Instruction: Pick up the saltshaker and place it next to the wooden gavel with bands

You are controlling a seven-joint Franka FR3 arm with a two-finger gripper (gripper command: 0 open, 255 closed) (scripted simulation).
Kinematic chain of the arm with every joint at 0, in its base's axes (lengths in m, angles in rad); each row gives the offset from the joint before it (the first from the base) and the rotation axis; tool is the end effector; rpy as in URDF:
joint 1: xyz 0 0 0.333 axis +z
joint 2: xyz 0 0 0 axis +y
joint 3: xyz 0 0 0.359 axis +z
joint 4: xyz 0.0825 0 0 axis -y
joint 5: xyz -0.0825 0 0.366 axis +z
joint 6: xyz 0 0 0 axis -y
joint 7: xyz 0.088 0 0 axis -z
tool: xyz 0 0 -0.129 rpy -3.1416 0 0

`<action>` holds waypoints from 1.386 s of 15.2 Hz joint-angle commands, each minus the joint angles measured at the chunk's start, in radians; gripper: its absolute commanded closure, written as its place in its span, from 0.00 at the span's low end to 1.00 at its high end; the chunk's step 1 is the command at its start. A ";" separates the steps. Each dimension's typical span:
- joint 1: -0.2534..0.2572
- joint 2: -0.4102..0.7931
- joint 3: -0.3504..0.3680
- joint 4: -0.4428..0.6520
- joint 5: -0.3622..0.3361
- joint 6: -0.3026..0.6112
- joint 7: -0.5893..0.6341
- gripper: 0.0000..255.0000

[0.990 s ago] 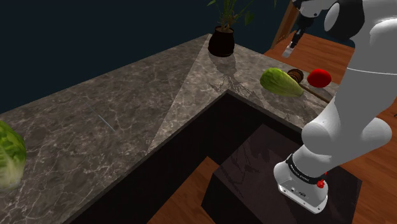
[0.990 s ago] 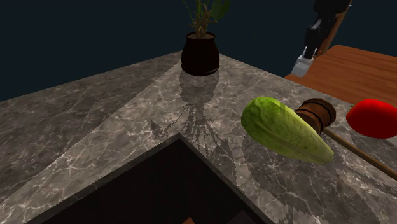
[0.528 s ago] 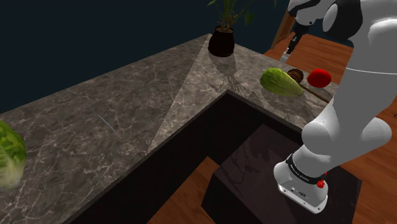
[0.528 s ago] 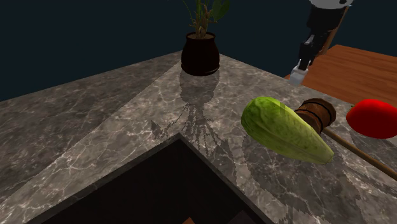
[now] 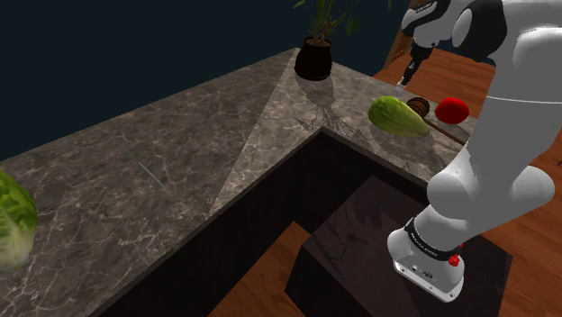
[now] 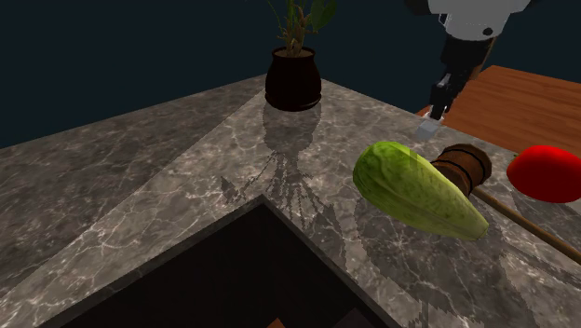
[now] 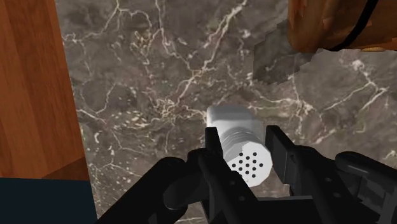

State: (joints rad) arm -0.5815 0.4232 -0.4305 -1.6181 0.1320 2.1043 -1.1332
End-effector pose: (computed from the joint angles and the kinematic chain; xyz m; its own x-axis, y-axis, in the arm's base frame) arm 0.4012 -0.5489 0.4320 0.9948 0.1018 -0.0035 0.1016 -0.9880 0.1160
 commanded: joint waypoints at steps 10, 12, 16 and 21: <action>-0.003 0.025 0.007 -0.044 0.013 0.067 -0.007 1.00; -0.003 0.025 0.007 -0.044 0.013 0.067 -0.007 1.00; -0.003 0.025 0.007 -0.044 0.013 0.067 -0.007 0.00; 0.009 -0.022 -0.004 -0.010 -0.010 -0.011 0.007 0.00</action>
State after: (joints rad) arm -0.5739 0.4108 -0.4316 -1.6435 0.1273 2.1192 -1.1284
